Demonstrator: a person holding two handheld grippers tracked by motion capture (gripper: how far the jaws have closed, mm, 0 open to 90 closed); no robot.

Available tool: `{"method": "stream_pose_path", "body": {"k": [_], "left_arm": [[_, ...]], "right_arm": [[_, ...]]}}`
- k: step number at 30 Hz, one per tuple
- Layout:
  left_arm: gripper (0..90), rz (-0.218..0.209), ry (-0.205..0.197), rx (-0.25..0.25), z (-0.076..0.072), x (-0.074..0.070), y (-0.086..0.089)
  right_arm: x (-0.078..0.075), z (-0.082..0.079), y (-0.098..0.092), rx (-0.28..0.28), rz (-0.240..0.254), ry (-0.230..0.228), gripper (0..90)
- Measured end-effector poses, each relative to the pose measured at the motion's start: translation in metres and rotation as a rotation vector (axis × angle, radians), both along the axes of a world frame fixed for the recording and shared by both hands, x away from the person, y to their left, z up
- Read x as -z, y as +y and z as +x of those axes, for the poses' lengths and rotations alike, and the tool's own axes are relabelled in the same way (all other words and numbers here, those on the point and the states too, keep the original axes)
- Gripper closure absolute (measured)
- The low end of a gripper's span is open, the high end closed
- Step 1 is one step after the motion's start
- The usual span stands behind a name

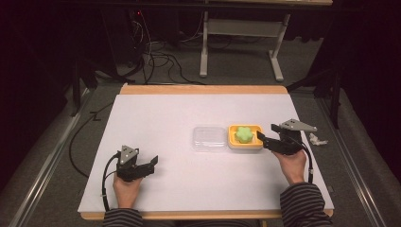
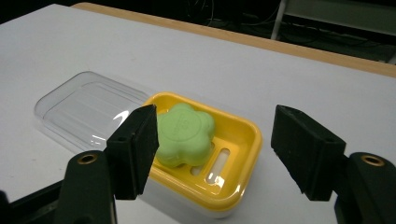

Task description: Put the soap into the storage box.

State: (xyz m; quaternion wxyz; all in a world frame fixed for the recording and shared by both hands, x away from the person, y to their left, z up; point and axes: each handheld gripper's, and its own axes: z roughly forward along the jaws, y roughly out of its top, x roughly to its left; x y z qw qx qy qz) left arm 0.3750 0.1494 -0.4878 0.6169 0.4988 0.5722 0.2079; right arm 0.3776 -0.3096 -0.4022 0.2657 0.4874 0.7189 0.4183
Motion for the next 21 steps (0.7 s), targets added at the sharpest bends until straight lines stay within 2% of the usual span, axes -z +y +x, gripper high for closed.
{"method": "stream_pose_path", "body": {"k": [6,21], "left_arm": [[16.4,0.001,0.001,0.000,0.000,0.000,0.000],[16.5,0.004,-0.001,0.004,0.000,0.000,0.000]], "right_arm": [[-0.002,-0.006,-0.005,0.001,0.008,-0.027,32.5],[-0.003,-0.021,-0.013,0.016,0.029,-0.050,33.2]]}}
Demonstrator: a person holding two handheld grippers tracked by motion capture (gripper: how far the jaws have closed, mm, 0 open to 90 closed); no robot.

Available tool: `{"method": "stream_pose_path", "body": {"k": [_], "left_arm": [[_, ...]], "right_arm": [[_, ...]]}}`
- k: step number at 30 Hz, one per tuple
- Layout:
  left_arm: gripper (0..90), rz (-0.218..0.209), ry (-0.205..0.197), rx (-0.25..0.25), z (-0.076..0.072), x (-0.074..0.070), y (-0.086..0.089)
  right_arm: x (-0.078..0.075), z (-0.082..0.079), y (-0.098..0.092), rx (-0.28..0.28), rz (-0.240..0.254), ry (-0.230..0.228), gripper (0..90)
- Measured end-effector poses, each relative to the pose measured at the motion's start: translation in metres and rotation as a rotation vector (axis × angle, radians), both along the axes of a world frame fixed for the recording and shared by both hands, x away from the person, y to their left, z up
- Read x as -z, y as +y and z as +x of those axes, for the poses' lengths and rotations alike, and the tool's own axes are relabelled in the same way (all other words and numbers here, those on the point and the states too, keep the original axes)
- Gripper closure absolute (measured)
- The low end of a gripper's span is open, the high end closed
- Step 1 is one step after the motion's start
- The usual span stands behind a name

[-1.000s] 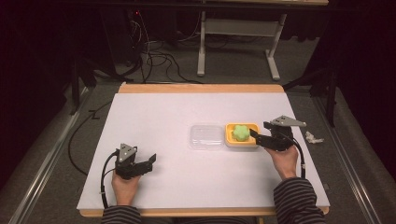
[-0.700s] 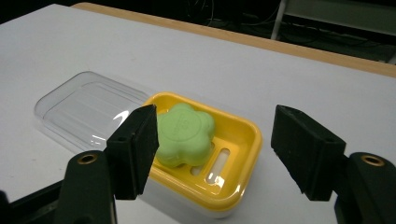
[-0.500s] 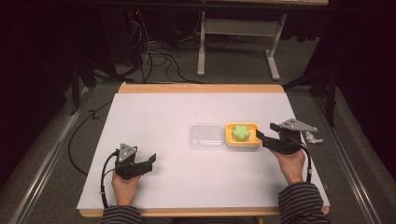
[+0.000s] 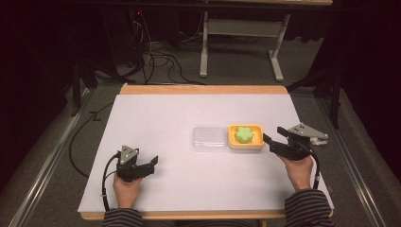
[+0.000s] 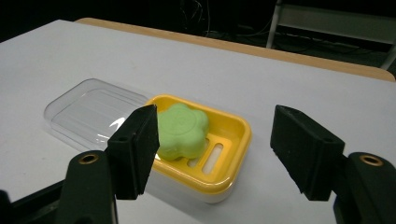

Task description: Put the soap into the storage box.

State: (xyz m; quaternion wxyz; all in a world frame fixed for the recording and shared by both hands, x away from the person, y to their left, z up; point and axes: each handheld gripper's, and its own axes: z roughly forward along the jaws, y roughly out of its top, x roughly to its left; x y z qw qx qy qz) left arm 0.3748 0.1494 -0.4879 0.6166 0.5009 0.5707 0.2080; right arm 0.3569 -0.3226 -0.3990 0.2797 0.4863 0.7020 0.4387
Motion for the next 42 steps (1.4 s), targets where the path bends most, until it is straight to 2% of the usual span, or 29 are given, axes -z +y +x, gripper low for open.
{"method": "stream_pose_path", "body": {"k": [14,35,42], "left_arm": [[16.5,-0.005,-0.002,0.001,0.000,0.000,0.000],[16.6,0.000,0.003,0.003,0.000,0.000,-0.001],[16.6,0.000,0.004,0.003,0.000,0.000,-0.001]], "right_arm": [[0.000,-0.016,-0.005,0.007,0.007,-0.031,33.8],[0.010,-0.035,-0.011,0.007,0.020,-0.039,32.6],[0.016,-0.041,-0.009,0.002,0.029,-0.029,33.0]]}}
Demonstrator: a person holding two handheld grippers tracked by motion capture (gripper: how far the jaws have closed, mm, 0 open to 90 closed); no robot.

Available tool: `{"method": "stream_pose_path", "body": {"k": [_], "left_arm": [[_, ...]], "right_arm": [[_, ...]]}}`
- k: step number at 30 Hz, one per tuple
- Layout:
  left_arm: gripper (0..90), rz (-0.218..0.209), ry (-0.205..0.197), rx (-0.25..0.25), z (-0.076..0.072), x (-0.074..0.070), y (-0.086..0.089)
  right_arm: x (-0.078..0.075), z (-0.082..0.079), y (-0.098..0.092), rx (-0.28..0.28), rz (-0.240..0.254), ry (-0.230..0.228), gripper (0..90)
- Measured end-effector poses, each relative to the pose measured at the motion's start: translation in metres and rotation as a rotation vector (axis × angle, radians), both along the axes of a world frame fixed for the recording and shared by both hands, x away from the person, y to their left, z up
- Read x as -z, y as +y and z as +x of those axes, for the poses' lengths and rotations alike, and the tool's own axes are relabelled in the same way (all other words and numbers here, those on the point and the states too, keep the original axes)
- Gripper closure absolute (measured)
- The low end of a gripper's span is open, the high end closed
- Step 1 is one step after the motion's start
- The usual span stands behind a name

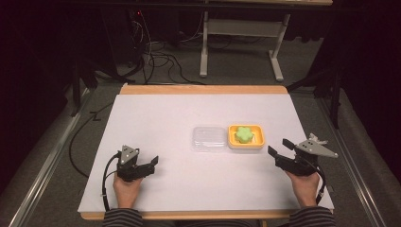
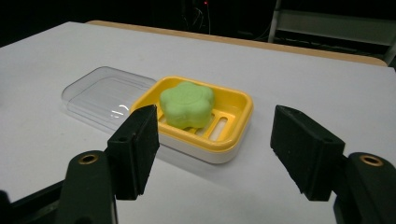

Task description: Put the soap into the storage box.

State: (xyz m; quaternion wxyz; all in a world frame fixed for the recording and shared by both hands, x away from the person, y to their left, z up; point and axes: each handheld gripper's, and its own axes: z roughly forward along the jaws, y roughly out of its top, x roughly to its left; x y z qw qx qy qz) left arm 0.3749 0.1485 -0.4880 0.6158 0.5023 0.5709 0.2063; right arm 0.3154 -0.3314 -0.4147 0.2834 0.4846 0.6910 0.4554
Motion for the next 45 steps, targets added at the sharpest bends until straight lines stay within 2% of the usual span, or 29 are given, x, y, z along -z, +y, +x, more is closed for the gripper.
{"method": "stream_pose_path", "body": {"k": [10,26,45], "left_arm": [[16.6,0.003,-0.001,0.001,0.000,0.000,0.000],[16.6,0.000,-0.002,0.000,0.000,0.000,0.000],[16.6,-0.002,-0.002,0.000,0.000,0.000,0.000]], "right_arm": [[0.007,-0.005,0.009,-0.020,-0.023,0.005,33.1],[0.018,-0.009,0.026,-0.058,-0.030,0.029,33.5],[0.030,-0.004,0.043,-0.087,-0.046,0.046,34.1]]}}
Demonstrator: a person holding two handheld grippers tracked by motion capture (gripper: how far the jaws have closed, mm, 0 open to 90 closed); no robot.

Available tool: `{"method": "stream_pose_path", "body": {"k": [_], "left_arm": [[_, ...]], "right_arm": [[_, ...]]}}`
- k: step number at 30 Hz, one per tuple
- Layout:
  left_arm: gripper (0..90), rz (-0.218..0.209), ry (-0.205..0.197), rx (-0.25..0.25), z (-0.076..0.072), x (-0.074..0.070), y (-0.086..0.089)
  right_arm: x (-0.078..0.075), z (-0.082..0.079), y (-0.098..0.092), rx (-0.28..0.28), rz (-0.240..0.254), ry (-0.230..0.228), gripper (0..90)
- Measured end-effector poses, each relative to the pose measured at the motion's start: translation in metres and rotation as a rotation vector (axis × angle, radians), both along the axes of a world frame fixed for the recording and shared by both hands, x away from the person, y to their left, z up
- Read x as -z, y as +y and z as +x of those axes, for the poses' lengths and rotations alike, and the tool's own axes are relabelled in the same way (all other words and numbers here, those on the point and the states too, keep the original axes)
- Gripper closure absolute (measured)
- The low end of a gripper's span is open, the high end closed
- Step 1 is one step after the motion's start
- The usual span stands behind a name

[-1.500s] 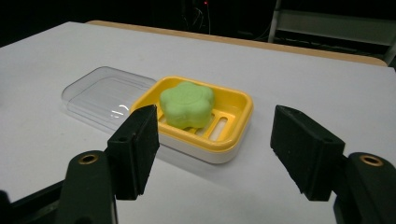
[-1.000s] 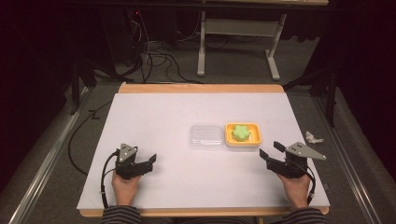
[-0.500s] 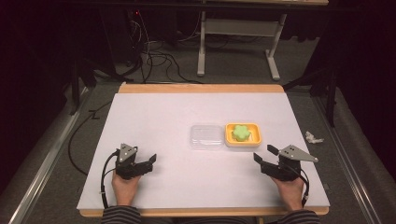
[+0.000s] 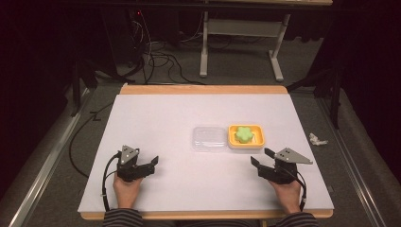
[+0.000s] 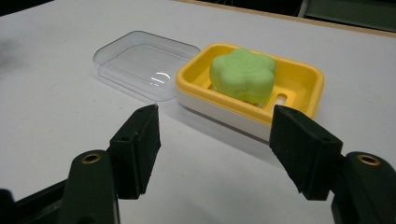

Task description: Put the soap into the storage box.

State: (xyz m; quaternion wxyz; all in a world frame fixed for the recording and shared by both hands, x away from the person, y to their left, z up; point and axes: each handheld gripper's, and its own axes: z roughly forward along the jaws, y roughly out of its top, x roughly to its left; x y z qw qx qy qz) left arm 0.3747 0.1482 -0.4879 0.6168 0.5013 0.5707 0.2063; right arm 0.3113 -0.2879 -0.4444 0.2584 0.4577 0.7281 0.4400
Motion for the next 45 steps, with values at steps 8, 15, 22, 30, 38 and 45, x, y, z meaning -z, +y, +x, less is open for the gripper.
{"method": "stream_pose_path", "body": {"k": [8,15,22,30,38,45], "left_arm": [[16.6,-0.001,0.001,0.002,0.000,0.000,0.000],[16.7,-0.001,0.001,0.003,0.000,0.000,0.000],[16.8,0.006,-0.001,0.006,0.000,0.000,0.000],[17.0,0.004,-0.001,0.007,0.000,0.000,0.000],[17.1,0.007,-0.001,0.008,0.000,0.000,0.000],[17.2,0.008,-0.001,0.007,0.000,0.000,0.000]], "right_arm": [[0.007,0.004,0.007,-0.009,-0.021,0.022,34.4],[0.014,0.009,0.015,-0.021,-0.048,0.045,34.8],[0.020,0.014,0.019,-0.021,-0.064,0.066,35.0],[0.025,0.020,0.023,-0.019,-0.086,0.094,35.3],[0.029,0.026,0.027,-0.025,-0.110,0.107,35.7],[0.032,0.028,0.033,-0.019,-0.129,0.113,37.2]]}}
